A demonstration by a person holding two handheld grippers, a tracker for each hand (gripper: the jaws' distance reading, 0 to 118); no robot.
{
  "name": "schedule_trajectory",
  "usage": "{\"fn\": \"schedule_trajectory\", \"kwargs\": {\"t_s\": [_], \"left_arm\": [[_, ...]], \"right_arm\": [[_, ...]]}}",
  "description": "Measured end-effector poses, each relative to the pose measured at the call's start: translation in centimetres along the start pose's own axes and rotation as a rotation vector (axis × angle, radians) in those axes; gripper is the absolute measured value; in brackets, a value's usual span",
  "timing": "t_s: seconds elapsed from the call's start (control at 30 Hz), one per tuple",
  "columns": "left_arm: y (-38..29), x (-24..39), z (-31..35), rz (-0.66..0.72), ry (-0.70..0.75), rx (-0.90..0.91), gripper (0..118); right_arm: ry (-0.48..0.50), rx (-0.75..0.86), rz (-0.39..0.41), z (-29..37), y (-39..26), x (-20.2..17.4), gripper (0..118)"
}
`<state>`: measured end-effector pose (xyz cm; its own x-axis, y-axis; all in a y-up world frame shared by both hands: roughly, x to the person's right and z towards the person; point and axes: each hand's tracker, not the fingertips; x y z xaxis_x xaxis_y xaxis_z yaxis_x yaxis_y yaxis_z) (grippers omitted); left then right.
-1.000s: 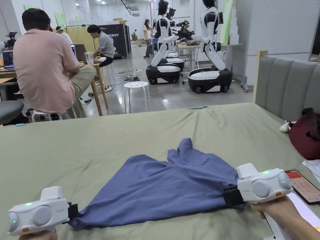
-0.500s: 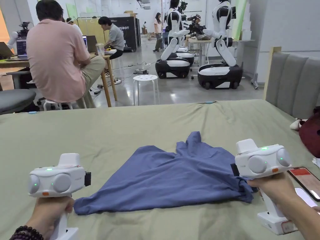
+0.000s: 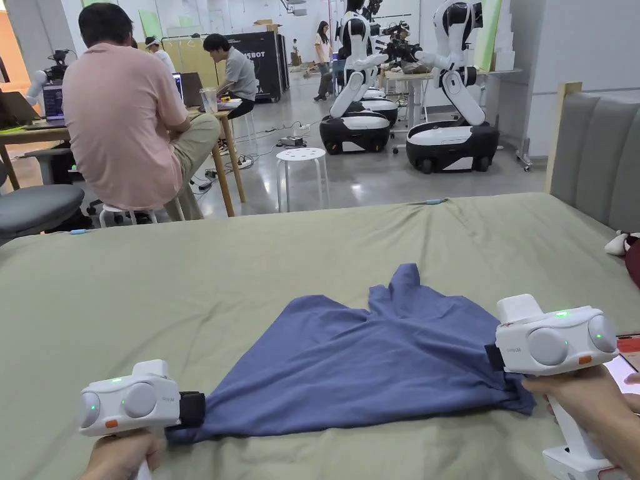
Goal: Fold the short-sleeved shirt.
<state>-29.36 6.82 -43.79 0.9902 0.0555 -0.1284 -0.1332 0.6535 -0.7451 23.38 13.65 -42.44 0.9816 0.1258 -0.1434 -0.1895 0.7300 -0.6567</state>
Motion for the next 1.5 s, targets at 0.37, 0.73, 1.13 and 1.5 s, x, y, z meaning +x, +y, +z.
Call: {"fn": "schedule_trajectory", "kwargs": {"t_s": [0.37,0.73,1.13,1.5], "left_arm": [[1.0,2.2,5.6,-0.051,-0.092,0.178,5],[6.3,7.7,8.3,-0.159,-0.124,0.245,5],[7.4,12.1,0.7,-0.249,-0.155,0.203,5],[6.6,10.8,-2.7,-0.249,-0.231,0.16,5]], "right_arm": [[0.008,-0.007,0.003,0.0,-0.1,-0.1,0],[0.006,0.024,0.025,-0.8,5.1,1.0,0],[0.106,-0.071,0.027,-16.3,15.8,4.2,92],[0.02,-0.227,0.027,-29.1,14.9,4.6,75]]}}
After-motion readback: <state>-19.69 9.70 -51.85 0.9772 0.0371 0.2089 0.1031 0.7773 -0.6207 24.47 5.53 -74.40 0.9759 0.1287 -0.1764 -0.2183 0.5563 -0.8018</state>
